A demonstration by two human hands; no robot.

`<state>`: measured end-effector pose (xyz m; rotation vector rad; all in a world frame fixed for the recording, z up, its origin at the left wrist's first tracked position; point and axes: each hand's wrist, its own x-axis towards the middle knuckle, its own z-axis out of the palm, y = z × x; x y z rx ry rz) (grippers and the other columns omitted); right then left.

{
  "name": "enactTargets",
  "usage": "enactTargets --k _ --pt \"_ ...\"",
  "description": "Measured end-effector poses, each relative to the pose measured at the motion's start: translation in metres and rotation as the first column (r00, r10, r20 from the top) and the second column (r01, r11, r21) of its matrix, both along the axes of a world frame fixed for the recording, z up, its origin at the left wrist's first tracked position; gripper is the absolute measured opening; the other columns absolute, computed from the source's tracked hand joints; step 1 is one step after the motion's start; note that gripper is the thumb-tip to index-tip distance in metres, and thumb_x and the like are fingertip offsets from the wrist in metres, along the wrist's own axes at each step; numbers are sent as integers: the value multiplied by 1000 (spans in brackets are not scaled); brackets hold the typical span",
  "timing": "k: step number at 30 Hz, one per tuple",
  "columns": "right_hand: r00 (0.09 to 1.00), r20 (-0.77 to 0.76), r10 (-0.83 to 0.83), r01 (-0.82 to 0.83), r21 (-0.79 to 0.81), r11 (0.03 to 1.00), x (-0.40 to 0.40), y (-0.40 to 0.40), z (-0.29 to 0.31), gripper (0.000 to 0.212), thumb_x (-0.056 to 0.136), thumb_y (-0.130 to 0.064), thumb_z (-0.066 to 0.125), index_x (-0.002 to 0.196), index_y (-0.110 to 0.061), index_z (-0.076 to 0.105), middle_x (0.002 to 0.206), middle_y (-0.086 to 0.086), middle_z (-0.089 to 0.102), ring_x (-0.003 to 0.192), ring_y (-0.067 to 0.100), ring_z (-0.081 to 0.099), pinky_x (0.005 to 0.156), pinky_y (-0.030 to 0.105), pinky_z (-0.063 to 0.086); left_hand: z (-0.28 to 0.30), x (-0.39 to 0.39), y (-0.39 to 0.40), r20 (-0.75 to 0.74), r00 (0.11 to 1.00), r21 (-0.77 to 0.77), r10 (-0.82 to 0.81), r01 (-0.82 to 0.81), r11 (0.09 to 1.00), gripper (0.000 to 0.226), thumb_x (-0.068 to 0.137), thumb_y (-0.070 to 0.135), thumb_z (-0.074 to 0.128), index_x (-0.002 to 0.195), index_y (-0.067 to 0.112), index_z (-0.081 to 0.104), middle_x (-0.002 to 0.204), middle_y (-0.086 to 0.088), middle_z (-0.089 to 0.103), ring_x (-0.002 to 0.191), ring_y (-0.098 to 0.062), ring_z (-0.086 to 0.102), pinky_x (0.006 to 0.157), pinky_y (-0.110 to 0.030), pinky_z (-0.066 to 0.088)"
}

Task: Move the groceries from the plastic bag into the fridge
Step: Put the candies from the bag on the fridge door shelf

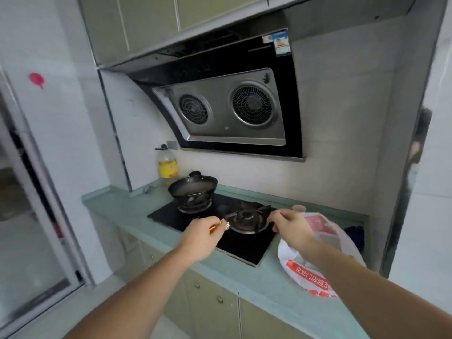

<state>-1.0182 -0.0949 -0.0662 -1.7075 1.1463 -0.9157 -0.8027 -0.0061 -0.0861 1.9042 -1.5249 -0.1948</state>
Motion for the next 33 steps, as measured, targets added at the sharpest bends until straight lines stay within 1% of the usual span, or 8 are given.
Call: enactTargets --k 3,9,16,19,21,24,29,33 --pt "994 -2 108 -108 -23 994 57 47 2 33 90 -18 52 58 -18 59 56 -4 54 57 13 47 53 23 35 -1 39 68 -53 991 -54 122 -125 991 40 95 44 52 66 16 53 55 3 48 57 -15 46 57 -32 35" --pt "911 -32 411 -412 -35 910 177 170 -3 28 90 -21 52 64 -13 56 58 1 47 51 13 38 52 25 30 1 114 227 -116 923 -42 367 -374 927 44 95 44 53 68 9 54 60 0 50 63 -19 48 65 -36 42" --pt "729 -40 683 -678 -178 713 282 287 24 38 92 -28 58 57 -14 49 55 3 43 51 12 38 51 27 29 34 157 381 -135 764 -91 631 -643 760 43 94 39 56 58 16 50 53 6 44 51 -11 42 56 -29 36" --pt "617 -48 785 -777 -189 600 307 323 40 35 88 -25 57 65 0 51 55 4 41 48 13 35 46 25 27 52 158 427 -73 648 -142 758 -759 636 28 94 43 54 77 21 59 57 1 51 54 -18 50 60 -31 45" --pt "548 -47 835 -824 -206 528 323 342 53 30 86 -26 56 76 2 59 59 3 46 49 14 37 49 24 27 63 154 453 -48 584 -191 810 -801 567 14 95 42 51 97 30 58 57 0 52 54 -21 52 60 -30 47" --pt "441 -27 897 -866 -275 418 345 370 76 17 89 -29 57 85 -19 71 73 -11 61 69 13 57 62 25 38 83 141 486 23 503 -244 864 -835 493 19 98 38 47 112 29 57 63 1 55 59 -17 51 63 -27 41" --pt "310 -44 950 -892 -359 274 361 420 105 26 94 -30 53 79 -17 69 63 -5 57 63 14 51 56 24 36 112 131 531 99 382 -228 919 -890 395 24 98 39 49 102 23 66 77 8 60 80 -18 58 68 -25 39" --pt "231 -23 973 -893 -402 203 372 446 125 33 98 -31 48 74 -12 61 64 -2 53 65 16 49 60 26 35 133 141 556 95 335 -257 937 -901 348 26 97 42 49 92 22 64 70 6 59 73 -18 55 69 -29 45"
